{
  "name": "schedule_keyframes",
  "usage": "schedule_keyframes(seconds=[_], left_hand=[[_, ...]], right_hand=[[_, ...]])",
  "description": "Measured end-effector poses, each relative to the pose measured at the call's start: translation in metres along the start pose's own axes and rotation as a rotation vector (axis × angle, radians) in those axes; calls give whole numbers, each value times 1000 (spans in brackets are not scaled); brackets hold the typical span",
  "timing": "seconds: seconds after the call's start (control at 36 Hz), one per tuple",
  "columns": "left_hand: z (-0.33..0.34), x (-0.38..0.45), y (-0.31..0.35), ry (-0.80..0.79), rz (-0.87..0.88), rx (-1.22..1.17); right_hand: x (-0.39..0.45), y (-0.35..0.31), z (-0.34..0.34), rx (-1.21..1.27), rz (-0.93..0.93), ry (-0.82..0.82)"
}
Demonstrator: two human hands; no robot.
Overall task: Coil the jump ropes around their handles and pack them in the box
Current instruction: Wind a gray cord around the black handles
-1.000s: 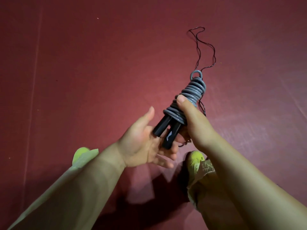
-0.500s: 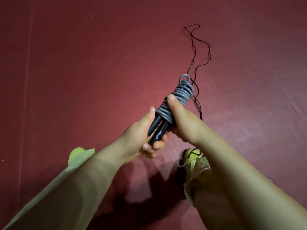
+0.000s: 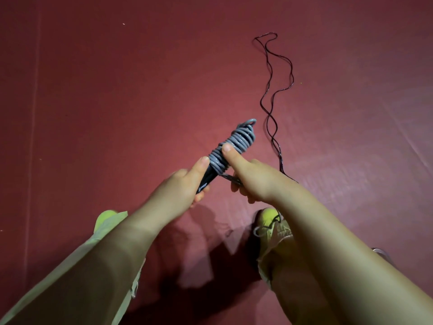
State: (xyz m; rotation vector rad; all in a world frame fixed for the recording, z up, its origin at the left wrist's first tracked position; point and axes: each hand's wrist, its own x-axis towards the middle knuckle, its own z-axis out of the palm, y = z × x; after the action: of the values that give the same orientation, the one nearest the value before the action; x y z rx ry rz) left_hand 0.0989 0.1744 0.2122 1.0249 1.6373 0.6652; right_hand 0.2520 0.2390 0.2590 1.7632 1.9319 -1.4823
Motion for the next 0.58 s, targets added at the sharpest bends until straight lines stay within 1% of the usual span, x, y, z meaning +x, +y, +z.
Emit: schedule_keyframes(seconds=[0.11,0.19,0.31,0.39,0.5,0.58], left_hand=[[1,0,0,85,24,213],[3,1,0,74,6,253],[1,3,-1,40,-48,159],[0,4,-3,31,-41,92],[-4,5,-3,-37,-37,-51],[-7,5,-3,-124,-65,-173]], right_hand=[[-1,1,-2,-25,21,-5],[-2,-1,-1,-4,30,-17],[-1,0,0,13,49,-20],[0,0,0,29,36,-15],[-2,-3,-1,85,-48,25],[-3,-5,0,112,-127,80]])
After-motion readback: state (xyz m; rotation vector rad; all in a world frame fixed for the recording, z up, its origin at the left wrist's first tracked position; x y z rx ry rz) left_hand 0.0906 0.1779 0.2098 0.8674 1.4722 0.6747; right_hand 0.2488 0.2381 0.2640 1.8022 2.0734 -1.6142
